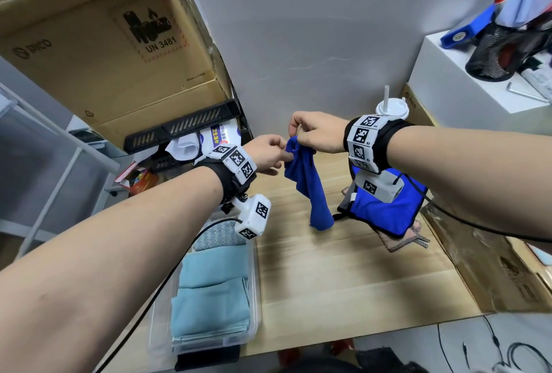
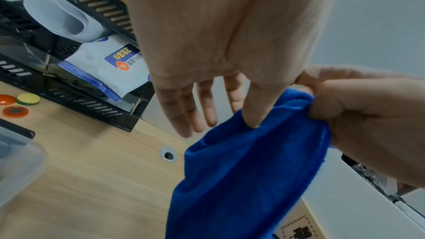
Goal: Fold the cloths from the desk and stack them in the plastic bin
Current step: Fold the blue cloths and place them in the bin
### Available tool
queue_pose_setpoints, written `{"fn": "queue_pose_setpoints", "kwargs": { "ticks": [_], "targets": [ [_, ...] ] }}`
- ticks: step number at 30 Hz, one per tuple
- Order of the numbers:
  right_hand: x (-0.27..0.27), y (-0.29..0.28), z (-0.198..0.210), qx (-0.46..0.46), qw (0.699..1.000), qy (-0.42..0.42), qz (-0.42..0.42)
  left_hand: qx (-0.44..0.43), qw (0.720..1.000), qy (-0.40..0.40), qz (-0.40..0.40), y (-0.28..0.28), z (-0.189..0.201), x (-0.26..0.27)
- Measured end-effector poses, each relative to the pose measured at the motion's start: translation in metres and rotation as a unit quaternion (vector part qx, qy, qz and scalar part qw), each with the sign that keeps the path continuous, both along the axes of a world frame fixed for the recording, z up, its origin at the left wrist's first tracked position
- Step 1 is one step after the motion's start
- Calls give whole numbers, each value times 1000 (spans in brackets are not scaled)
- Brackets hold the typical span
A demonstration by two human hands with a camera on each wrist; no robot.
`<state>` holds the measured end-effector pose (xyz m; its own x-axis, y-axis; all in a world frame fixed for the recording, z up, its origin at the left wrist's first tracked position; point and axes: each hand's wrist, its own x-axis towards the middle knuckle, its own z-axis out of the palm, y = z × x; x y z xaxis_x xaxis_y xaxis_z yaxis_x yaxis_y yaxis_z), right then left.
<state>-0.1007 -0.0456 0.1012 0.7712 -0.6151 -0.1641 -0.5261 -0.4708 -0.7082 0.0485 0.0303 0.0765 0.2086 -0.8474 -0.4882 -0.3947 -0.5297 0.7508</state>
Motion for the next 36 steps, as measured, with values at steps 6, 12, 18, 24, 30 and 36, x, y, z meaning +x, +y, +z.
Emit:
{"fn": "queue_pose_setpoints", "kwargs": {
  "ticks": [6,12,18,24,30,36],
  "targets": [
    [6,-5,4,51,994,-80,-59,-48,999,22,-16,0,0,0],
    [2,-4,6,35,996,-57,-67,-136,984,26,112,-1,7,2],
    [2,-4,2,42,993,-59,-92,-147,979,19,139,-2,22,1],
    [8,-4,4,16,993,-71,-96,-130,987,-23,90,4,18,1],
    [8,-7,-2,2,994,-67,-91,-80,987,-125,62,4,8,12],
    [8,-8,-8,-5,997,-41,-71,76,967,-236,61,4,2,24]
  ]
}}
